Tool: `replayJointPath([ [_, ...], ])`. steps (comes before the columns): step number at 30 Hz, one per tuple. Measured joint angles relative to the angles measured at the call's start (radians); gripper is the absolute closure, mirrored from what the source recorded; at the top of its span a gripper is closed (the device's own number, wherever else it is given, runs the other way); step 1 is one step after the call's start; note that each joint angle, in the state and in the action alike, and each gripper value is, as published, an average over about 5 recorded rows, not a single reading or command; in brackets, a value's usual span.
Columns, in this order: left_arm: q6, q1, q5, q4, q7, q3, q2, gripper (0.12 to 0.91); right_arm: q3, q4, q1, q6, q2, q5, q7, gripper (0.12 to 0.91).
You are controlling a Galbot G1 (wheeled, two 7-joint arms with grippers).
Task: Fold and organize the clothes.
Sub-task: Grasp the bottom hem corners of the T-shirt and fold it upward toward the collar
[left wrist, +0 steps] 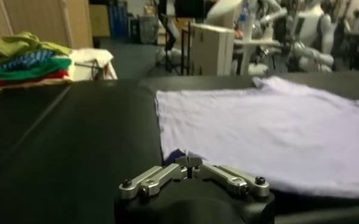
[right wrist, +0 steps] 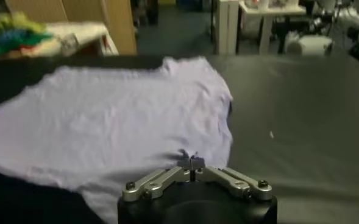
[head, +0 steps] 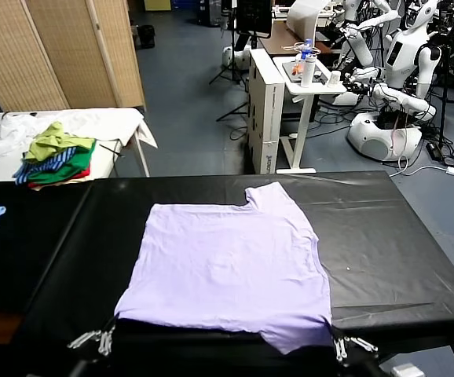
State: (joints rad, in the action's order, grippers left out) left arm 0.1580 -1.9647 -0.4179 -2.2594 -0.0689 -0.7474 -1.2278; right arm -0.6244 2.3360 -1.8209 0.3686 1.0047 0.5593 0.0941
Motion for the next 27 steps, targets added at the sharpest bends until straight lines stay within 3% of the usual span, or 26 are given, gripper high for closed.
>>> replayJointPath([
  [8, 0.026, 0.189, -0.002, 0.081, 0.01, 0.036, -0.007, 0.884, 0.122, -0.155, 0.258, 0.014, -0.022, 0.001, 0.021, 0.886],
  [18, 0.022, 0.334, 0.011, 0.18, 0.01, 0.064, 0.047, 0.884, 0.293, -0.322, 0.509, 0.04, 0.015, -0.03, 0.034, 0.886],
  [27, 0.017, 0.379, 0.03, 0.253, 0.01, 0.064, 0.081, 0.884, 0.333, -0.398, 0.583, 0.043, 0.024, -0.051, 0.051, 0.886],
])
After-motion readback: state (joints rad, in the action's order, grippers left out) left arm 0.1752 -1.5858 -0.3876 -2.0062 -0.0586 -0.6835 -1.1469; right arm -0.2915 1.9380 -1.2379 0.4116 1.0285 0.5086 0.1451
